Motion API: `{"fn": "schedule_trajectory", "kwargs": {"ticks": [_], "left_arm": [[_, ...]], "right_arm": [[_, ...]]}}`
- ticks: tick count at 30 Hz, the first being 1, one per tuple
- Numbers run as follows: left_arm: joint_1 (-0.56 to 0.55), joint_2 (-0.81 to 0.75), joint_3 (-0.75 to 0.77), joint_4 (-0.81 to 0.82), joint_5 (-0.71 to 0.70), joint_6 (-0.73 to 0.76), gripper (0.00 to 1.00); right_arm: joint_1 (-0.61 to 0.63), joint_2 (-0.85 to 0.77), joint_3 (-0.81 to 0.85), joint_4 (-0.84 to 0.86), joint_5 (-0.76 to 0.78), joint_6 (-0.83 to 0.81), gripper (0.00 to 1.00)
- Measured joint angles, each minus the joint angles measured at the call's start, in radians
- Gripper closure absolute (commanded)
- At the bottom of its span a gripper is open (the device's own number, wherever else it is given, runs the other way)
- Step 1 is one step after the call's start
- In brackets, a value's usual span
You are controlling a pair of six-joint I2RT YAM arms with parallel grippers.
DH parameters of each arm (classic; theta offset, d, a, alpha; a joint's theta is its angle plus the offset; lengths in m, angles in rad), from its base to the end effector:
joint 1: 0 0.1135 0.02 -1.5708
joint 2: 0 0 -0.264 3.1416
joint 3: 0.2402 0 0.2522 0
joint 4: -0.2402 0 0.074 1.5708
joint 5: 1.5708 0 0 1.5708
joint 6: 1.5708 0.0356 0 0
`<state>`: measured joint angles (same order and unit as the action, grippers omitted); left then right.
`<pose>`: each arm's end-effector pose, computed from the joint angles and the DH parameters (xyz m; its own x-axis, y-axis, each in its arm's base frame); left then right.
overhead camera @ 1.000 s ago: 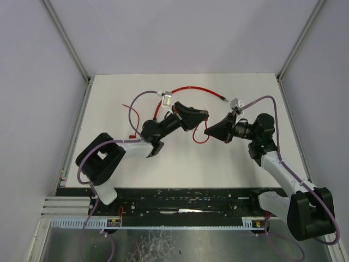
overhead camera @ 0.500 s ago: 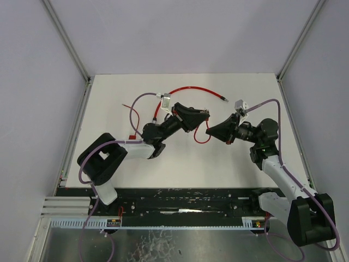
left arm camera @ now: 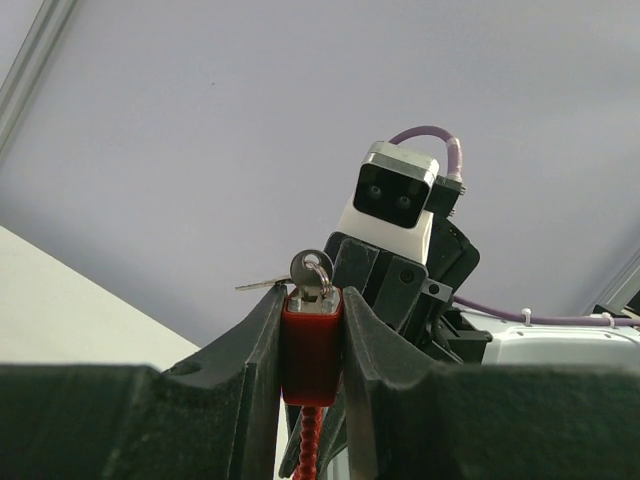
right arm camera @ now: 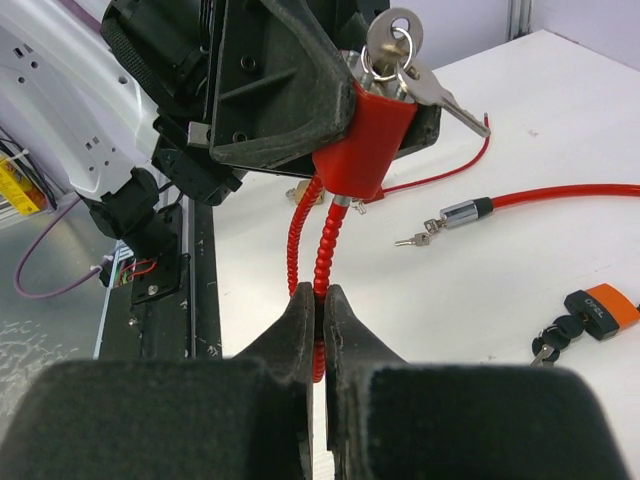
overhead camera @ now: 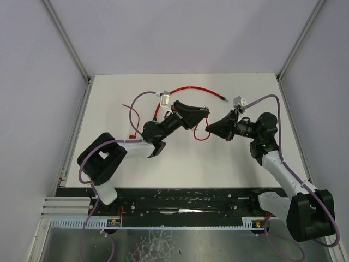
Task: Lock with the key
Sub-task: Lock the lock.
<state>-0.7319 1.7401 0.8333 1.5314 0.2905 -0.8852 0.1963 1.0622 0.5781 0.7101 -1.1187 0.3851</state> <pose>0.2538 -0.2417 0.2810 -0.3540 -0.6789 -0.6432 0.8515 0.0504 -0.5218 0.2129 0.0750 0.3032 -0.1513 0.1372 -0.9789 -0.9584 0.2222 0.1793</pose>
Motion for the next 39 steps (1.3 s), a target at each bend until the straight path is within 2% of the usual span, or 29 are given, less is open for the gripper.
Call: {"fn": "schedule_trajectory", "kwargs": {"ticks": [6,8,10,15,20,25,30,34,36,37,39], "left_arm": [[0.000,0.000,0.000,-0.004,-0.005,0.002,1.00],[0.000,0.001,0.000,-0.005,-0.005,0.002,1.00],[0.000,0.002,0.000,-0.005,-0.005,0.003,1.00],[0.003,0.002,0.000,0.002,-0.009,0.008,1.00],[0.002,0.003,0.000,0.002,-0.009,0.008,1.00],[-0.010,0.019,0.002,0.003,-0.009,0.009,1.00],[-0.037,0.049,0.015,0.003,-0.009,0.023,1.00],[-0.043,0.053,0.022,0.003,-0.010,0.039,1.00],[-0.043,0.053,0.022,0.003,-0.010,0.045,1.00],[-0.043,0.053,0.023,0.003,-0.010,0.046,0.97],[-0.043,0.053,0.023,0.003,-0.008,0.047,0.82]], "right_arm": [[0.000,-0.001,0.008,-0.025,0.003,-0.020,0.93],[-0.003,-0.001,0.008,-0.027,0.002,-0.021,0.83],[-0.007,-0.003,0.010,-0.035,0.002,-0.022,0.78],[-0.016,-0.011,0.010,-0.060,0.000,-0.027,0.72],[-0.016,-0.011,0.010,-0.071,0.000,-0.020,0.58],[-0.016,-0.011,0.006,-0.023,0.004,0.029,0.63],[-0.016,0.008,-0.008,0.066,0.012,0.102,0.87],[-0.019,0.031,-0.008,0.082,0.016,0.139,0.99],[-0.020,0.031,-0.008,0.084,0.017,0.144,1.00],[-0.020,0.031,-0.008,0.084,0.017,0.144,1.00],[-0.021,0.024,-0.008,0.076,0.017,0.138,1.00]]}}
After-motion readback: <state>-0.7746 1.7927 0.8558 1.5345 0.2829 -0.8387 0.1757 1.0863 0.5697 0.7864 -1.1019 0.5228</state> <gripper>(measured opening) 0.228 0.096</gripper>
